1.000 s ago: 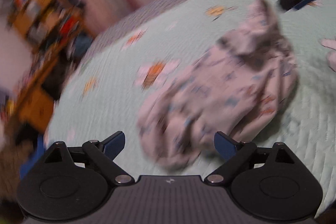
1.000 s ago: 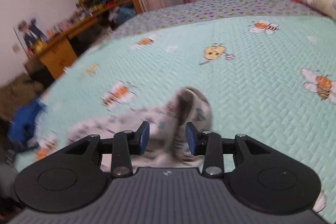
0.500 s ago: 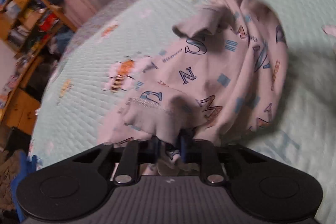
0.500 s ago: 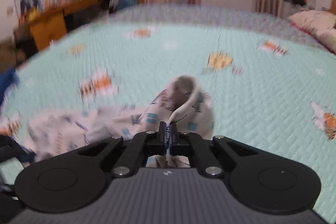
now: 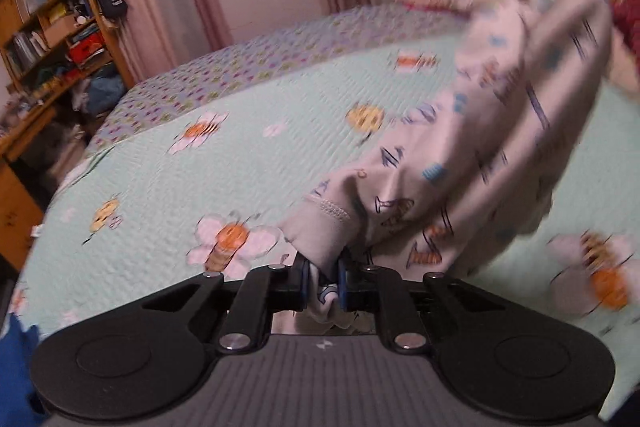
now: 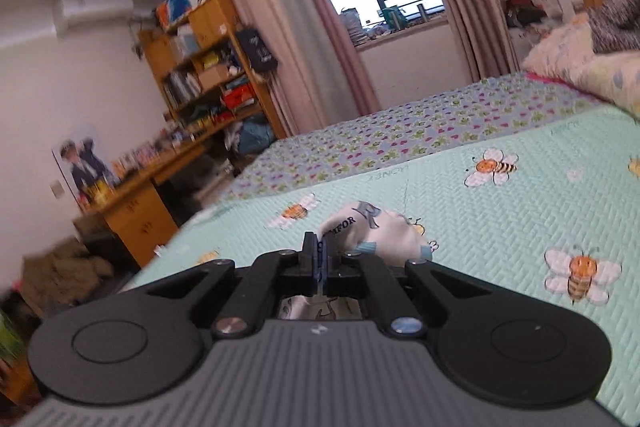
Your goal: Fold clothes
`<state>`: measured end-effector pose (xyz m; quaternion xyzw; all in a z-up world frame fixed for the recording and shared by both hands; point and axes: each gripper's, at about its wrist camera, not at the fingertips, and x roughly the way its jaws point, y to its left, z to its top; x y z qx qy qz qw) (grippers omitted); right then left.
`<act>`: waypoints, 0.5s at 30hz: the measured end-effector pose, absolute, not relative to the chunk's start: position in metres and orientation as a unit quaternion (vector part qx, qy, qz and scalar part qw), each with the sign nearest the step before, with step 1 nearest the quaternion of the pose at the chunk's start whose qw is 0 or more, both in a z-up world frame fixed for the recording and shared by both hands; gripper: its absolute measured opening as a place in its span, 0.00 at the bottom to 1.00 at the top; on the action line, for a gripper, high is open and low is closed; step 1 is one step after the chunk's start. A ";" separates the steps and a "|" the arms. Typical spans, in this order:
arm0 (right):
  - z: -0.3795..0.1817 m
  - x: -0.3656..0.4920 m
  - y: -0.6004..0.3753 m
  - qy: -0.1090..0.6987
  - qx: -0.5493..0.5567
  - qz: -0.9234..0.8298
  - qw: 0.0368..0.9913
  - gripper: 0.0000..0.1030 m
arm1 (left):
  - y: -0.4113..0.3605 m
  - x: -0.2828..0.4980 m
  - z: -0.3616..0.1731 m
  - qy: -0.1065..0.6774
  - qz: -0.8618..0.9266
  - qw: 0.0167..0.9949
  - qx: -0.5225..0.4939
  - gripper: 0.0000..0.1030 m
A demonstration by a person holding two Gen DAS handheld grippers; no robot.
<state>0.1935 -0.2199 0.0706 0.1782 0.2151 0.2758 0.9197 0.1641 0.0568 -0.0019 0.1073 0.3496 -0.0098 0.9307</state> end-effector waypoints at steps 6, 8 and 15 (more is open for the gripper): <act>0.069 0.207 -0.252 0.224 0.267 0.251 0.903 0.03 | 0.089 0.163 0.080 0.253 -0.053 0.966 0.016 0.07; 0.059 0.224 -0.251 0.235 0.251 0.231 0.910 0.04 | 0.094 0.176 0.098 0.248 -0.021 0.968 0.023 0.07; 0.018 0.254 -0.237 0.227 0.091 0.139 0.960 0.26 | 0.073 0.171 0.045 0.314 0.045 0.937 0.149 0.28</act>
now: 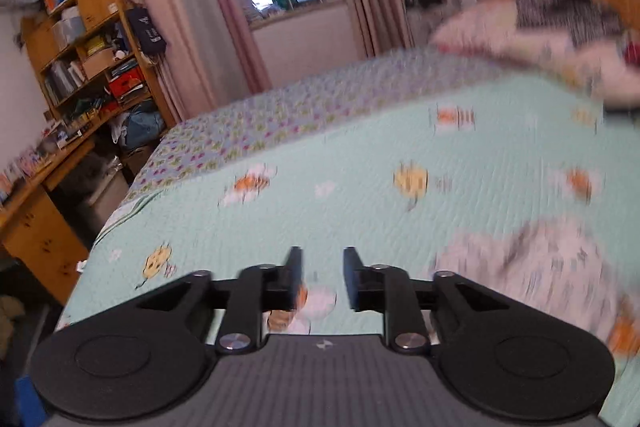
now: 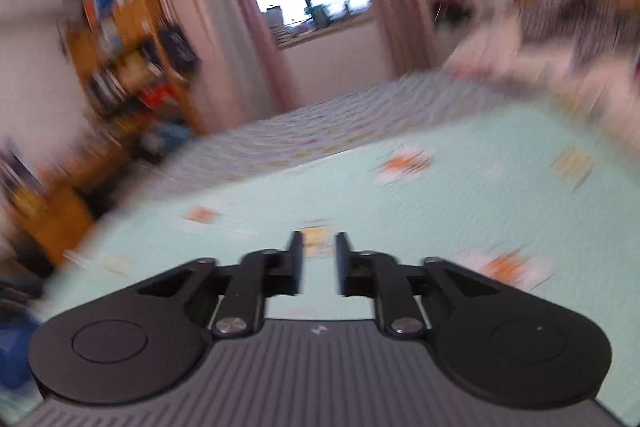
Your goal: Fold clothes
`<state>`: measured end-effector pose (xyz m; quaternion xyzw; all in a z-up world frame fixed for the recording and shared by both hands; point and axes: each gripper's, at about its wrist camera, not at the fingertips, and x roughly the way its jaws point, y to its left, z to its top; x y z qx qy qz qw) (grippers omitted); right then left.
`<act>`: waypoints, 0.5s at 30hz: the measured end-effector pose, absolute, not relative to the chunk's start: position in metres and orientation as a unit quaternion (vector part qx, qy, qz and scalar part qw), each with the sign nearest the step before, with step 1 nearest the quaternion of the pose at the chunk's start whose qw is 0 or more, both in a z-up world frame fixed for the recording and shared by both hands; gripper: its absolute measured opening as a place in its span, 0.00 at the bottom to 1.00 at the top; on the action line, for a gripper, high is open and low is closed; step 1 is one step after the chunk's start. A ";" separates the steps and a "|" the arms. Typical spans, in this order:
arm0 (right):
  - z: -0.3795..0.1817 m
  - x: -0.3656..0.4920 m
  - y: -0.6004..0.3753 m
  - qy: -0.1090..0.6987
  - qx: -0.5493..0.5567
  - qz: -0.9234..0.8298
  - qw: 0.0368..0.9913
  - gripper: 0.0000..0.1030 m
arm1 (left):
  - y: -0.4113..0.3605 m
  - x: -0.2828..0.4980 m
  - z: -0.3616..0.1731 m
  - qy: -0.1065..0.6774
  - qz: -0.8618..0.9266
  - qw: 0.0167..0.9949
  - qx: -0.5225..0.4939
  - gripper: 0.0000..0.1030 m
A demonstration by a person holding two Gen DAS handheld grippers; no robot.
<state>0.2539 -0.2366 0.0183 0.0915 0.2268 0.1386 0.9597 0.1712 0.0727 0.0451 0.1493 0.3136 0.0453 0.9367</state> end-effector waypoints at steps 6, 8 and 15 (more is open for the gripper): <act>-0.046 0.232 -0.245 0.319 0.079 0.183 0.927 0.37 | 0.057 0.168 -0.040 0.404 0.011 0.894 0.195 0.35; -0.073 0.212 -0.241 0.344 0.051 0.190 0.918 0.38 | 0.046 0.158 -0.065 0.414 -0.009 0.887 0.203 0.43; -0.138 0.148 -0.231 0.377 0.057 0.192 0.904 0.38 | -0.007 0.186 -0.121 0.410 -0.008 0.858 0.309 0.03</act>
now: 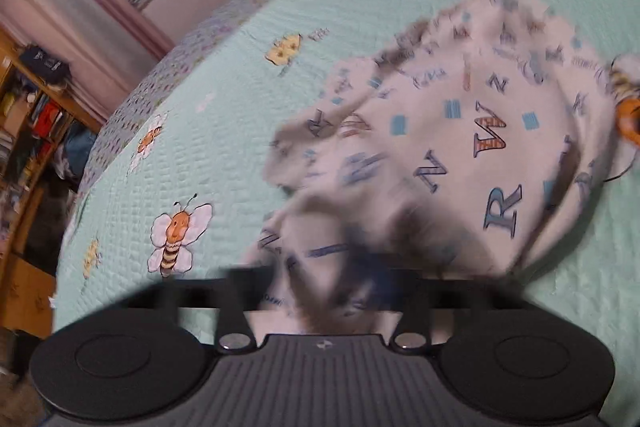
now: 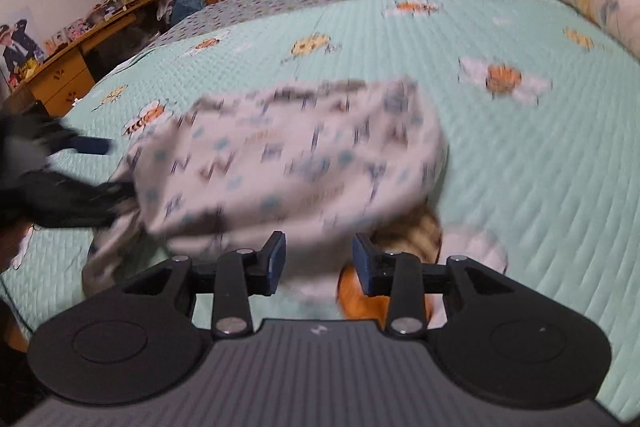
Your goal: Fold clothes
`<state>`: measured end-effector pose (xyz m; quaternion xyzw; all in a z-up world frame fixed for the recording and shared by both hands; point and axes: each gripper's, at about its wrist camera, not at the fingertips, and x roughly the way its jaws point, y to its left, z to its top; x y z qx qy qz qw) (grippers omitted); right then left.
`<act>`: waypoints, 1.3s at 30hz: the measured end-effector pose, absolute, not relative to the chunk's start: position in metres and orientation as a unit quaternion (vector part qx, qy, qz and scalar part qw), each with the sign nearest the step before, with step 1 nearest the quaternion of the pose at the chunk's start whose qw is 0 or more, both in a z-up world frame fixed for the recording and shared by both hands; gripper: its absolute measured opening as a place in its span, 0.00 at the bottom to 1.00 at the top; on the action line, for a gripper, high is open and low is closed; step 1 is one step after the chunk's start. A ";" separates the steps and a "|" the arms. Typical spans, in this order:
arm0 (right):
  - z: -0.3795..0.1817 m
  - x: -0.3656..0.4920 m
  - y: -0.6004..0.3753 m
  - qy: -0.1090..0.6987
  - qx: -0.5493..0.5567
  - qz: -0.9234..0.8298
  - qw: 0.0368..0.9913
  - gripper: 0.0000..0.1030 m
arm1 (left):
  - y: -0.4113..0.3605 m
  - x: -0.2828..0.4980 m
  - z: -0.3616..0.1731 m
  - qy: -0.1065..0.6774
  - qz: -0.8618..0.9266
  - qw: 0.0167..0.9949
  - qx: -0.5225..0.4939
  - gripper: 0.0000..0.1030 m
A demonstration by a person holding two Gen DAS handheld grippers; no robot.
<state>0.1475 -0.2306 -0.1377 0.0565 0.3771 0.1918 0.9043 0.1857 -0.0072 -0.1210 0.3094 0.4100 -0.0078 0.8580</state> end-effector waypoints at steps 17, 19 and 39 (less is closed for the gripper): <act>-0.146 0.145 -0.274 0.336 0.058 0.150 0.928 0.38 | 0.067 0.233 0.061 0.286 0.241 0.897 0.238 0.21; -0.146 0.145 -0.268 0.334 0.039 0.157 0.929 0.38 | 0.102 0.235 0.041 0.338 0.268 0.880 0.199 0.22; -0.157 0.278 -0.112 0.349 -0.053 0.263 0.898 0.61 | 0.123 0.150 -0.061 0.374 0.215 0.892 0.131 0.75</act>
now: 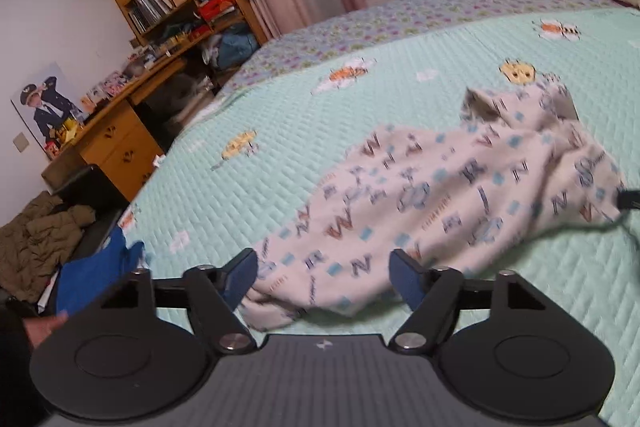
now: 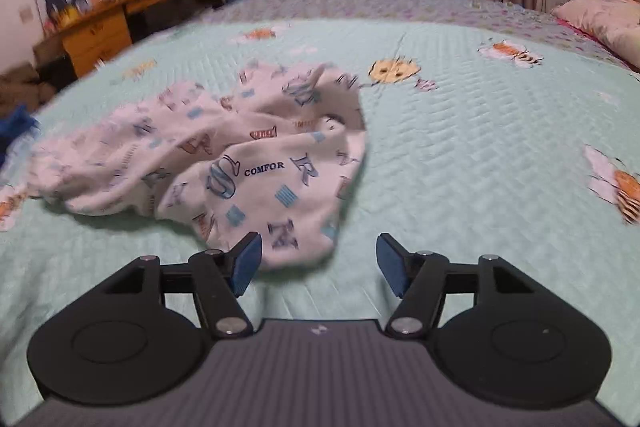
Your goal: Fold clothes
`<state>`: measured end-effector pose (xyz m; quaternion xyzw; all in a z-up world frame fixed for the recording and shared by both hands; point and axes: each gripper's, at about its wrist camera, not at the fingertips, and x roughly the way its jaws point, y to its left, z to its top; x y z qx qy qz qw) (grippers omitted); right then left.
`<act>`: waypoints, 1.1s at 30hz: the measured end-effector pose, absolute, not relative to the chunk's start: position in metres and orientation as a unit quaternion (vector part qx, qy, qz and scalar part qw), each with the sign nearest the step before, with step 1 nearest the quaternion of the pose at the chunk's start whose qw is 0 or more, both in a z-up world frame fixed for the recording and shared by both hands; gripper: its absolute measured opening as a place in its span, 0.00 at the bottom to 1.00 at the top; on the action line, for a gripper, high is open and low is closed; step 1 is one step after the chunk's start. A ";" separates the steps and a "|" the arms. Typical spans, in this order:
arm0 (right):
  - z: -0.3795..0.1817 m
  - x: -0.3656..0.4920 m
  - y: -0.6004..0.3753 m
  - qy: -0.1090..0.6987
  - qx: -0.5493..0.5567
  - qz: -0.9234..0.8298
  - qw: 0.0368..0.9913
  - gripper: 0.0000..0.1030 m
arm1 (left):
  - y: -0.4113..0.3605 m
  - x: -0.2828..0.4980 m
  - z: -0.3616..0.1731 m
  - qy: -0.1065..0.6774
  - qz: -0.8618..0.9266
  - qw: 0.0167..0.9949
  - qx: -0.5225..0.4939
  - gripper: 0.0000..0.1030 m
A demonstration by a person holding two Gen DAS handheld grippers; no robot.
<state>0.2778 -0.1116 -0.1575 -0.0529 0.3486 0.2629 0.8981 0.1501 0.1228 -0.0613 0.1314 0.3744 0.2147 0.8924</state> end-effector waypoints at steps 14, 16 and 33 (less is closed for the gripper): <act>-0.008 0.207 -0.212 0.216 0.261 0.387 0.857 0.01 | 0.095 0.105 -0.075 0.332 0.175 0.912 0.167 0.78; 0.016 0.190 -0.233 0.187 0.278 0.390 0.858 0.01 | 0.080 0.098 -0.077 0.312 0.162 0.915 0.195 0.78; -0.123 0.232 -0.151 0.406 0.106 0.253 0.872 0.48 | 0.032 0.094 -0.128 0.318 0.083 0.895 0.303 0.83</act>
